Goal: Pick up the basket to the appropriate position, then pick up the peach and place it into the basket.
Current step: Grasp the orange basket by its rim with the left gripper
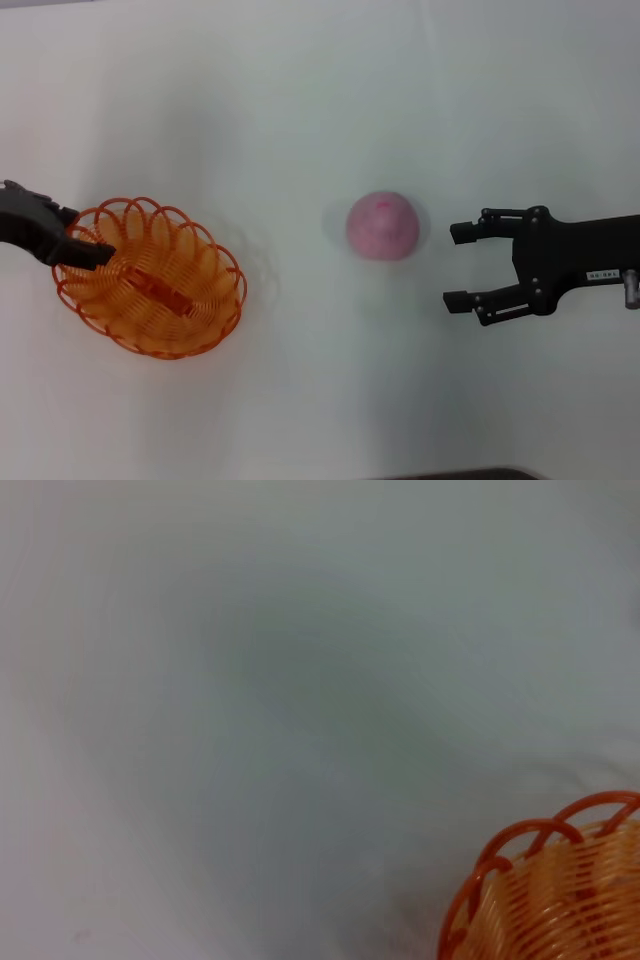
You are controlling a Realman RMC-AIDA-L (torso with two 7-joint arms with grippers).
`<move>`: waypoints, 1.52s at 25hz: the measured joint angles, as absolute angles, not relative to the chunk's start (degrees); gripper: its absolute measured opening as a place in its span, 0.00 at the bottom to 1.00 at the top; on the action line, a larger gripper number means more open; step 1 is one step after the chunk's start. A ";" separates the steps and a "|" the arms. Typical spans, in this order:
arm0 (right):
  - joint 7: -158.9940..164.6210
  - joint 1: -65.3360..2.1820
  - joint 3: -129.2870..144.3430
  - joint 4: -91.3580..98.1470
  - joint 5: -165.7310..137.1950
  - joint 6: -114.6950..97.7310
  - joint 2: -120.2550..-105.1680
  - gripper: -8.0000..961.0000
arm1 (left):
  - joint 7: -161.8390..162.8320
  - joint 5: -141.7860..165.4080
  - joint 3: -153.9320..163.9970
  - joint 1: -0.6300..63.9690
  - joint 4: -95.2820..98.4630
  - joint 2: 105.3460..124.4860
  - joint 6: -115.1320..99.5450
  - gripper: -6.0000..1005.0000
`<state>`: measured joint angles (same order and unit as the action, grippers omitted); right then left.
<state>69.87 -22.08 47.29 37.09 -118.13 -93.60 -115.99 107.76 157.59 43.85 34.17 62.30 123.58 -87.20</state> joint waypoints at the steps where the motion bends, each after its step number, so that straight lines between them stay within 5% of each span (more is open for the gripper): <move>1: 69.87 -22.14 47.28 37.09 -118.12 -93.58 -116.02 0.98 | 107.81 157.76 43.99 34.30 62.28 123.62 -87.20 0.69; 10: 69.87 -22.24 47.28 37.09 -118.12 -93.44 -116.02 0.98 | 108.55 157.74 45.20 34.54 62.37 123.68 -87.66 0.69; 27: 69.87 -22.53 47.29 37.15 -118.12 -93.05 -116.10 0.98 | 108.96 157.62 45.17 34.59 62.60 123.75 -87.86 0.12; 38: 69.87 -22.69 47.29 37.18 -118.12 -92.86 -116.17 0.98 | 112.16 157.11 43.69 36.45 64.52 122.75 -94.48 0.11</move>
<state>69.87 -22.69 47.29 37.18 -118.12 -92.86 -116.17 112.16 157.11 43.69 36.45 64.52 122.75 -94.48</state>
